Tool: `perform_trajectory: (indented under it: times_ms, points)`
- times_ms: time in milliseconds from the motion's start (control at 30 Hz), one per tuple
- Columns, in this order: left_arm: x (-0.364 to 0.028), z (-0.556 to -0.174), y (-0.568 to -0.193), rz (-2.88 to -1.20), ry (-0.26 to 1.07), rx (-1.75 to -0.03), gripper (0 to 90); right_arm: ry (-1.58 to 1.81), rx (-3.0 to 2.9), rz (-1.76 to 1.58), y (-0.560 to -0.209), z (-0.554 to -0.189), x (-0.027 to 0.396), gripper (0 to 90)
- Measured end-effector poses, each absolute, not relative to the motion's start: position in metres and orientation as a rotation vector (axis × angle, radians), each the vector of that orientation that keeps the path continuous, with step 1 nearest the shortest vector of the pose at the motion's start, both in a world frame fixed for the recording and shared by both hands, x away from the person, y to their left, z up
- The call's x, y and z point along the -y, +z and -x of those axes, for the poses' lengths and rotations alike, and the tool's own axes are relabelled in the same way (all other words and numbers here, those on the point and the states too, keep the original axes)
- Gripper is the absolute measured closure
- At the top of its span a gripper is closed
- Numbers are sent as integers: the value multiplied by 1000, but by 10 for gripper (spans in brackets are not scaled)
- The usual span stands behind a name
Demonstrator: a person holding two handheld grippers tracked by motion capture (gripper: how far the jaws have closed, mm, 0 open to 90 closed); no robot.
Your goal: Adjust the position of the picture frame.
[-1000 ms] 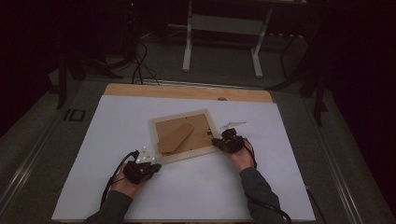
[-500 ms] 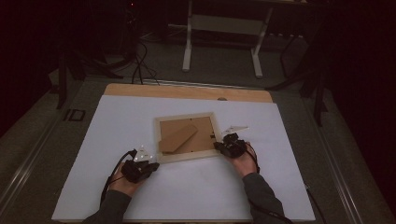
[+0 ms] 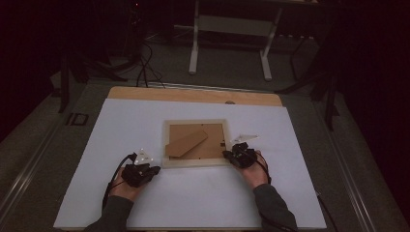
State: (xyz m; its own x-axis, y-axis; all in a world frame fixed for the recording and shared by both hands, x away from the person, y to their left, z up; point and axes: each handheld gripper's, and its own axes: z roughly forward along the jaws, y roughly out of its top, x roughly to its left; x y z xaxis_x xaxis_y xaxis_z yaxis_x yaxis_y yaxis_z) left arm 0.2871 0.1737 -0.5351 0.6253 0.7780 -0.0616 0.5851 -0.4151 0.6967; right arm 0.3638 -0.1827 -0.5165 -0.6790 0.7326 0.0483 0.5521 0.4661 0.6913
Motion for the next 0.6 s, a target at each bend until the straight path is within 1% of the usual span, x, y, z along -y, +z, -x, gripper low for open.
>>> perform_trajectory:
  times_ms: [200, 600]
  points:
    - [-179, -290, -536, -2126, 350, -1098, 894, 1010, -2464, -1094, -516, -360, 184, 900]
    - [-173, -291, -537, -2136, 357, -1058, 885, 1011, -2474, -1090, -516, -354, 186, 900]
